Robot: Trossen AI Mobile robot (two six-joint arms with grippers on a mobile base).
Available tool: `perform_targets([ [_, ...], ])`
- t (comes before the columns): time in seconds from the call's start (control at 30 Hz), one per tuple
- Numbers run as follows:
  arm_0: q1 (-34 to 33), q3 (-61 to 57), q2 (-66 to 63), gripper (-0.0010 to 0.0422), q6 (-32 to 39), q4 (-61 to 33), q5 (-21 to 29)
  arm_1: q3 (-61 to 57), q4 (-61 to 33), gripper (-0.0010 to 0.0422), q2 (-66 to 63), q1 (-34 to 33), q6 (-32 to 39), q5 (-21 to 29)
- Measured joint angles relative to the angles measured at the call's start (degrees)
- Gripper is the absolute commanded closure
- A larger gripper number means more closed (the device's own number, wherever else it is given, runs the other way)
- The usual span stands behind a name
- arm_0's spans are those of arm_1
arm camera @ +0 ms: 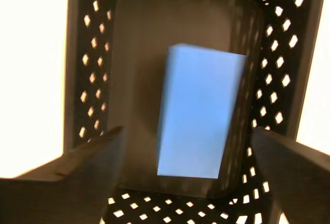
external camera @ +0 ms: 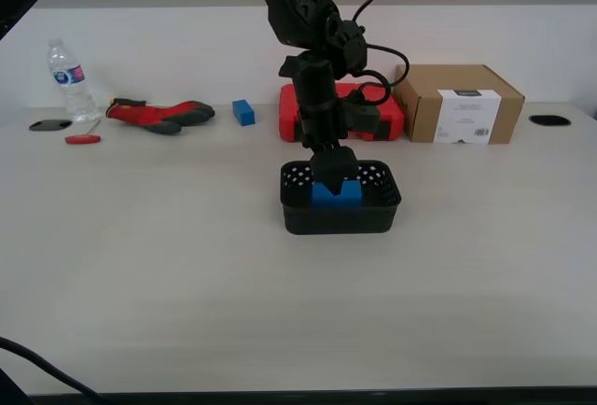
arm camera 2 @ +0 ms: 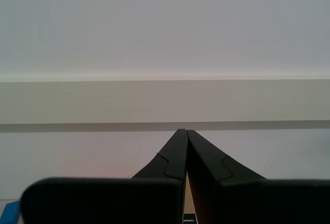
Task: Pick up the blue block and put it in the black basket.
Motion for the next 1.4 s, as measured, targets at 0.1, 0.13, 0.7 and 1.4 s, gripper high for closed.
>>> perform_targets([
  [0.1, 0.04, 0.0, 0.0, 0.0413, 0.0, 0.0, 0.0, 0.0, 0.39, 0.0081, 0.0, -0.02, -0.2, -1.09],
  [0.13, 0.02, 0.0, 0.0, 0.0413, 0.0, 0.0, 0.0, 0.0, 0.44, 0.0113, 0.0, -0.02, -0.22, -1.07],
  [0.7, 0.02, 0.0, 0.0, 0.0413, 0.0, 0.0, 0.0, 0.02, 0.85, 0.0414, -0.02, -0.02, -0.22, 0.26],
  [1.4, 0.09, 0.0, 0.0, 0.0413, 0.0, 0.0, 0.0, 0.02, 1.29, 0.0413, -0.04, -0.02, -0.2, 0.24],
])
